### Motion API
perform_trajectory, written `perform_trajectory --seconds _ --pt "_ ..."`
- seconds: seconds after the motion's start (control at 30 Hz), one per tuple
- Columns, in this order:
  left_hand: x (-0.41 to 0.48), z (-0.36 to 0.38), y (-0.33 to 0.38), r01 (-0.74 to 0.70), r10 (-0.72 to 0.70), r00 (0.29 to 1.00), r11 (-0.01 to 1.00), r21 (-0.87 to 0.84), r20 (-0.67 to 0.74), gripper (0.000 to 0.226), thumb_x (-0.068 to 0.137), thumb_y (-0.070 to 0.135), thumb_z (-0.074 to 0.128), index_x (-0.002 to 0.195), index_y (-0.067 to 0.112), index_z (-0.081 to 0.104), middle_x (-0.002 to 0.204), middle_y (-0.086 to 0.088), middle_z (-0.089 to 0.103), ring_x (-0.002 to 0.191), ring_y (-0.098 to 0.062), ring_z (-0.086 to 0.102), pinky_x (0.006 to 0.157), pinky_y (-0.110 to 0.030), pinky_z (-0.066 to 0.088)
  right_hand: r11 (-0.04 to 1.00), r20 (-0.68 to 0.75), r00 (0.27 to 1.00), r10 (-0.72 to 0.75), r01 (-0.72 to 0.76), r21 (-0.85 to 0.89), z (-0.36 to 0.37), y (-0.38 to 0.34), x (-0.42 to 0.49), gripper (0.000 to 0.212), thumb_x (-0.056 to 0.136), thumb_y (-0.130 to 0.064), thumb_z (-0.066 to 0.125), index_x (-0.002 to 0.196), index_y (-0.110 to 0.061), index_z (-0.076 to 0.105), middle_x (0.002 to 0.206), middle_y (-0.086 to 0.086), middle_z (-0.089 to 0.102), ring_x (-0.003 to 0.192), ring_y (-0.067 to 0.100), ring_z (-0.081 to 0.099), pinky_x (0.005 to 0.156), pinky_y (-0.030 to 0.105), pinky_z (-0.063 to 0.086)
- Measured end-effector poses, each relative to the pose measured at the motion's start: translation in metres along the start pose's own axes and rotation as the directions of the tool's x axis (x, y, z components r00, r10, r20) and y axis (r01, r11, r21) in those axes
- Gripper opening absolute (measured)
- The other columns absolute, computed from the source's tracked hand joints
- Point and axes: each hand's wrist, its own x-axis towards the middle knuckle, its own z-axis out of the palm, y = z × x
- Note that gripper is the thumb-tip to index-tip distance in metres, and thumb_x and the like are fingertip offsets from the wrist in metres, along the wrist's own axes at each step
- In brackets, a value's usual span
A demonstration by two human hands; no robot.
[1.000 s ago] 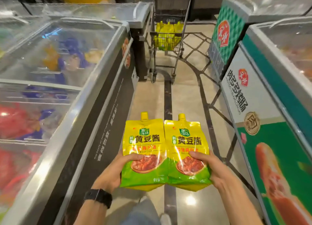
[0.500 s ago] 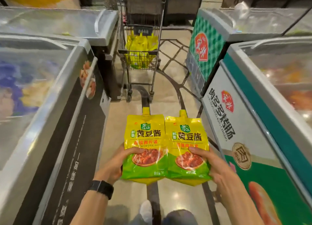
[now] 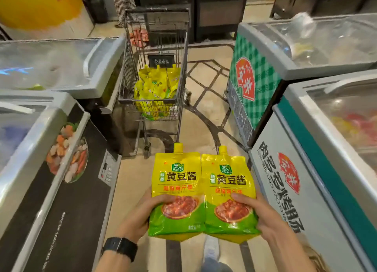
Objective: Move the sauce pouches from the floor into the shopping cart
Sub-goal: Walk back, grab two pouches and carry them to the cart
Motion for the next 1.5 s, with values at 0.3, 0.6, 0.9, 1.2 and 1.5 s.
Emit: perform_trajectory --seconds 0.3,0.6,0.9,1.2,1.5 --pt "0.150 0.011 0.104 -0.043 0.038 0.996 0.997 -0.061 -0.075 0.109 0.026 0.025 0.102 0.124 0.001 0.062 0.115 -0.025 0.072 0.095 -0.038 0.073 0.089 -0.049 0.057 0.998 0.078 0.996 0.037 -0.034 -0.045 -0.001 -0.145 0.163 0.111 0.001 -0.021 0.098 0.106 -0.008 0.065 0.092 0.020 0.075 0.074 0.034 0.074 0.054 0.040 0.059" --pt "0.341 0.001 0.222 0.048 -0.049 0.999 0.985 -0.167 -0.003 0.092 0.041 0.022 0.100 0.125 0.003 0.066 0.122 -0.026 0.069 0.107 -0.042 0.069 0.100 -0.059 0.050 0.996 -0.061 0.998 0.031 -0.036 -0.081 0.005 -0.275 0.324 0.110 0.023 -0.021 0.100 0.124 -0.012 0.058 0.101 0.019 0.075 0.086 0.036 0.073 0.071 0.053 0.060" --pt "0.469 -0.011 0.313 -0.159 0.121 0.973 0.969 -0.191 -0.195 0.110 0.029 0.034 0.102 0.127 0.006 0.060 0.115 -0.019 0.074 0.103 -0.035 0.072 0.086 -0.045 0.060 0.977 -0.022 0.998 -0.056 0.050 -0.207 0.034 -0.399 0.464 0.113 0.019 -0.027 0.100 0.123 -0.012 0.057 0.105 0.019 0.074 0.086 0.037 0.073 0.064 0.044 0.060" --pt "0.561 -0.051 0.365 -0.323 0.169 0.715 0.941 -0.106 -0.678 0.110 0.028 0.046 0.100 0.126 0.017 0.060 0.112 -0.009 0.076 0.103 -0.031 0.072 0.095 -0.053 0.054 0.926 0.253 0.967 -0.014 0.108 -0.361 0.090 -0.496 0.644 0.082 0.045 -0.013 0.095 0.120 -0.012 0.060 0.106 0.018 0.074 0.096 0.038 0.071 0.085 0.053 0.057" --pt "0.623 -0.066 0.398 -0.259 0.117 0.389 0.966 0.013 -0.914 0.101 0.048 0.041 0.096 0.134 0.014 0.051 0.123 -0.004 0.069 0.111 -0.021 0.067 0.104 -0.051 0.050 0.769 0.493 0.856 0.159 0.206 -0.605 0.200 -0.550 0.803 0.067 0.051 -0.003 0.086 0.113 -0.011 0.062 0.102 0.015 0.075 0.090 0.032 0.072 0.075 0.044 0.060"
